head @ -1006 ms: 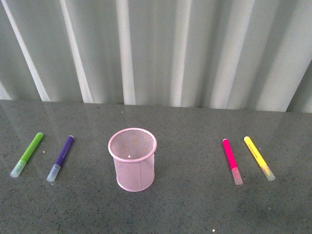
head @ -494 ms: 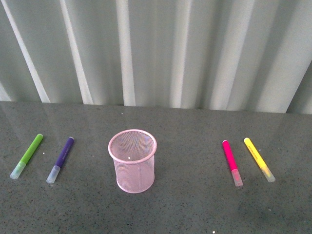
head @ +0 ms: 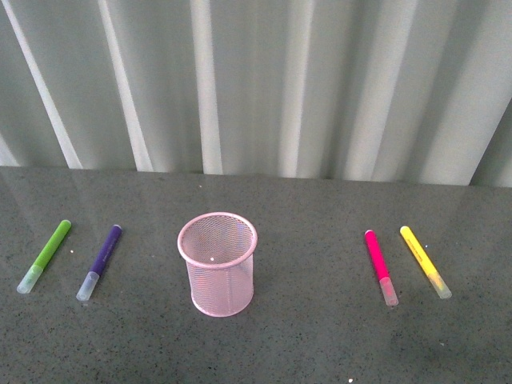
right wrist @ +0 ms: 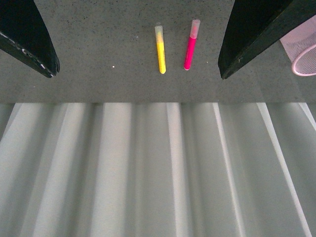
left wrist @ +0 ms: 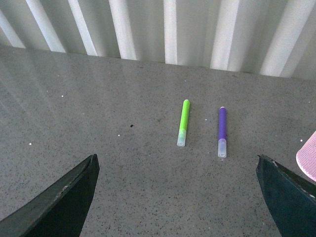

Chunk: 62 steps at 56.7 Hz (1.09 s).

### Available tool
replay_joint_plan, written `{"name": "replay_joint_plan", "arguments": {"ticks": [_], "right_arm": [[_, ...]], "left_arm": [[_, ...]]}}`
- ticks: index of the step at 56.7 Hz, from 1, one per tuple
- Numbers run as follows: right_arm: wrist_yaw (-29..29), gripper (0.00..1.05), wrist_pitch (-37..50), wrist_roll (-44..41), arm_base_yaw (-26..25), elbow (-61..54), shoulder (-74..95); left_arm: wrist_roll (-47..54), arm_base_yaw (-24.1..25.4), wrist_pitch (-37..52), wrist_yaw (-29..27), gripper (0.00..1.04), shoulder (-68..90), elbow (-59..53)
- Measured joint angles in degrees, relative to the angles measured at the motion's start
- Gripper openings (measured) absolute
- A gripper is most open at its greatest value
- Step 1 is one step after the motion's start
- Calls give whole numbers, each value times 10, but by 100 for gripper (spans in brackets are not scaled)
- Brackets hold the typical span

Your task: Insert purple and pink pens into pink cup

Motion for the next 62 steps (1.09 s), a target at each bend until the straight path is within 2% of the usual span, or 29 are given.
{"name": "replay_joint_plan", "arguments": {"ticks": [4, 9, 19, 26, 46, 62], "right_arm": [[0, 98, 0, 0, 0, 0, 0], [0, 98, 0, 0, 0, 0, 0], [0, 98, 0, 0, 0, 0, 0], [0, 98, 0, 0, 0, 0, 0], [0, 98, 0, 0, 0, 0, 0], [0, 98, 0, 0, 0, 0, 0]], "left_arm": [[2, -18, 28, 6, 98, 35, 21], [16, -13, 99, 49, 98, 137, 54], [32, 0, 220, 95, 98, 421, 162], [62, -6, 221, 115, 98, 625, 266], [81, -10, 222, 135, 98, 829, 414], [63, 7, 135, 174, 98, 971, 514]]}}
